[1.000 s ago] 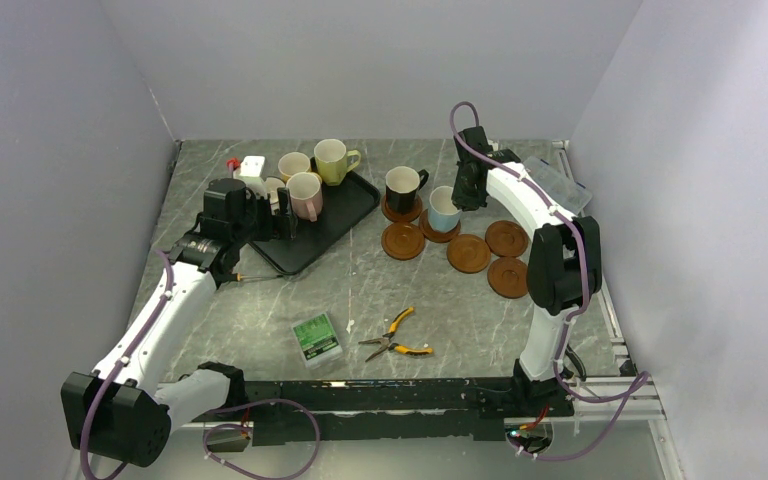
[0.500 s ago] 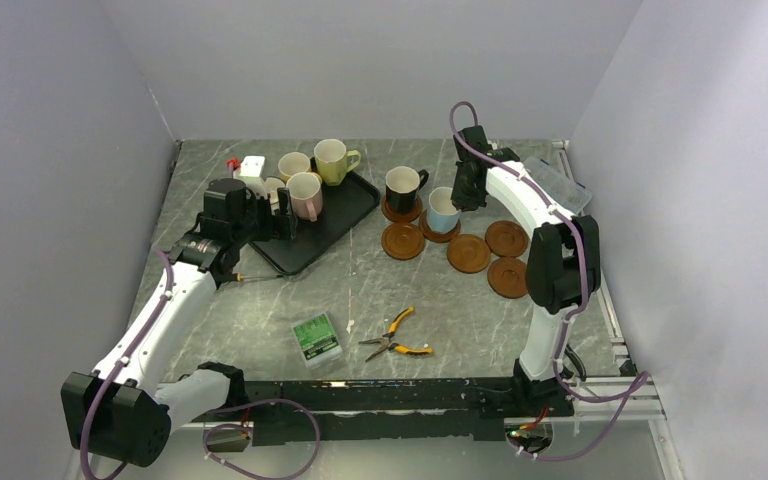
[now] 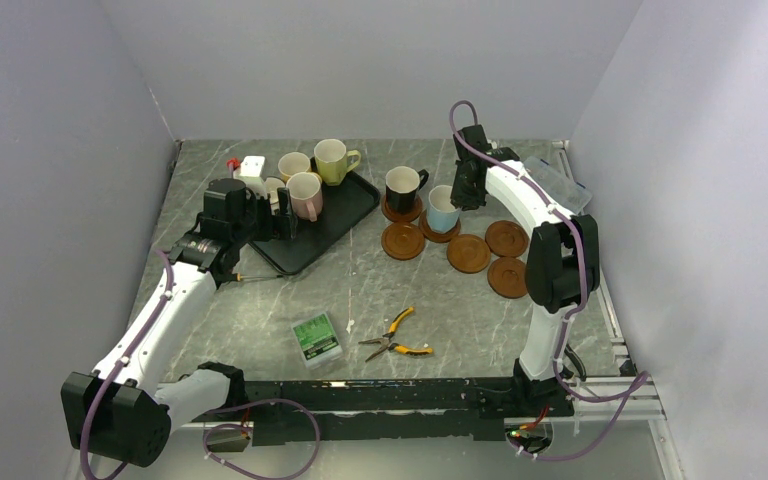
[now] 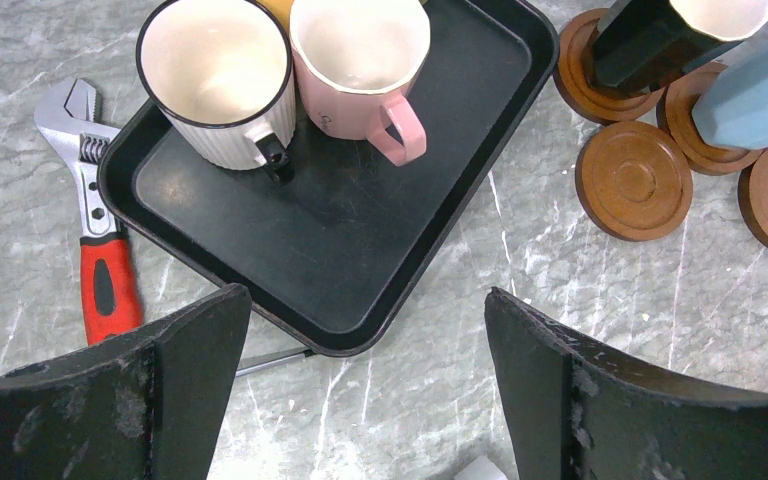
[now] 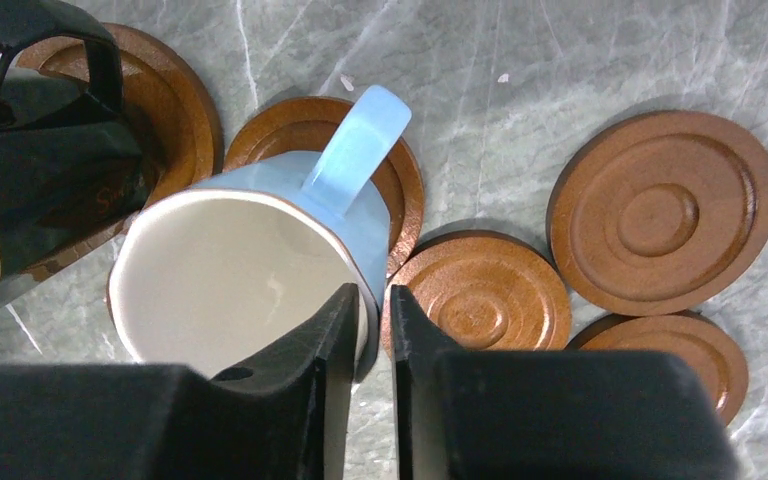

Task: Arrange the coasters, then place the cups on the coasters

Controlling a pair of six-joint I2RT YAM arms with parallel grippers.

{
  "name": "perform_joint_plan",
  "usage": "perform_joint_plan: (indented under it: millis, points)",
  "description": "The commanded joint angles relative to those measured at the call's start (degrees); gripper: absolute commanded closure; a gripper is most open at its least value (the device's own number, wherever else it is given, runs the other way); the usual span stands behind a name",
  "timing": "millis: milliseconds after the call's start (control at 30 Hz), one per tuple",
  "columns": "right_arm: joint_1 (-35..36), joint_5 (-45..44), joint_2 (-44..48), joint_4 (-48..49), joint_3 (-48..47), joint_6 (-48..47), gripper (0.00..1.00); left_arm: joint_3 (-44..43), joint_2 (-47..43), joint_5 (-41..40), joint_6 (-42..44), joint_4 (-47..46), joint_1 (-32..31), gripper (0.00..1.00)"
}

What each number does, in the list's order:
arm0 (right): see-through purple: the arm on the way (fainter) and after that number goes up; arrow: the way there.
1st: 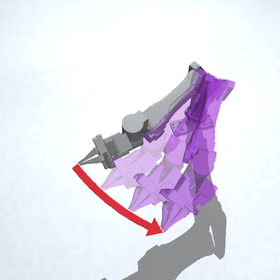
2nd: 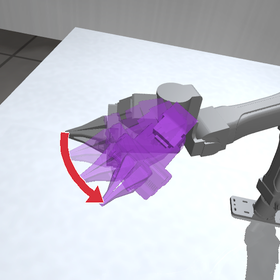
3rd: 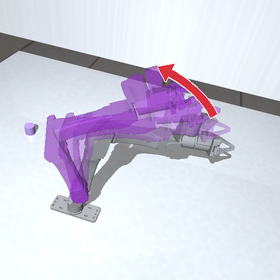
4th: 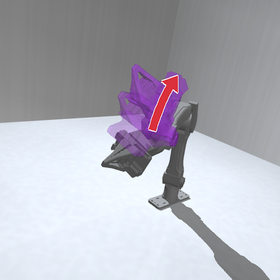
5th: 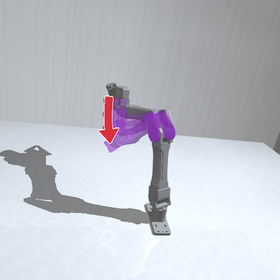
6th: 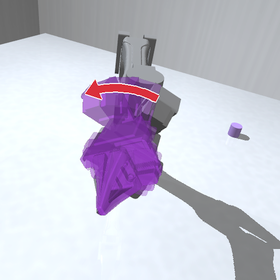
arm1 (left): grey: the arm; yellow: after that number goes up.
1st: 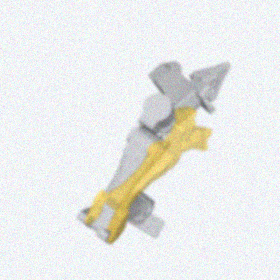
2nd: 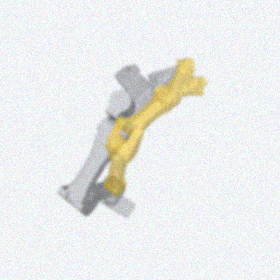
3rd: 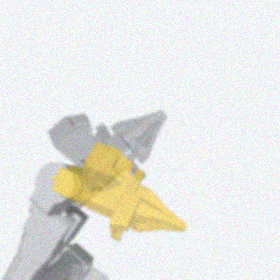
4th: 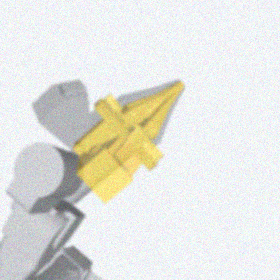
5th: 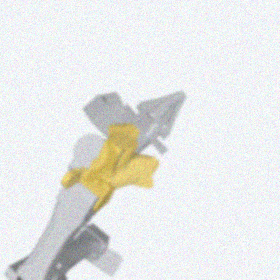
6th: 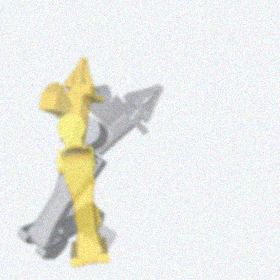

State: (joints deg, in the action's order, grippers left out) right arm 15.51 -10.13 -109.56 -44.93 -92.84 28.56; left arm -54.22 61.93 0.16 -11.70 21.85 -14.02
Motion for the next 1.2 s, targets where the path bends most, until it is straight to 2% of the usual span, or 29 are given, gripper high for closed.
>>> perform_joint_plan:
  millis: [0, 200, 367, 433, 533, 700, 900, 1167]
  points:
    - [-0.21, -0.60, 0.76, 2.36, -2.75, -0.35, 0.74, 0.12, -1.20, 0.43, 0.10, -1.80, 0.19, 0.07]
    - [-0.14, -0.23, 1.35, 2.37, -3.08, -0.33, 0.61, 0.17, -1.39, 0.36, 0.12, -1.85, 0.22, 0.07]
    - [-0.13, -1.05, 2.52, 1.00, -4.02, -0.80, 0.56, -0.04, -1.76, 0.60, -0.25, -1.85, 0.21, 0.07]
    - [-0.13, -1.76, 4.09, 0.19, -4.35, -1.12, 0.54, -0.63, -1.76, 1.49, -1.23, -2.33, 0.21, 0.07]
    - [-0.12, -1.97, 8.57, 1.77, -2.99, -2.20, 0.45, -3.37, 0.27, 3.99, -1.94, -2.14, 0.21, 0.07]
    - [-0.21, 0.20, 16.31, 5.22, 0.42, -5.07, 0.38, -11.41, 9.07, 6.88, -2.59, -0.18, 0.22, 0.07]
    - [-0.60, 3.07, 22.34, 9.14, 5.44, -8.46, 0.38, -22.33, 22.71, 10.04, -2.39, -1.27, 0.21, 0.10]
    - [-2.12, 9.29, 27.69, 15.44, 14.14, -8.44, 0.39, -38.48, 39.44, 11.58, 3.08, -3.47, 0.18, 0.13]
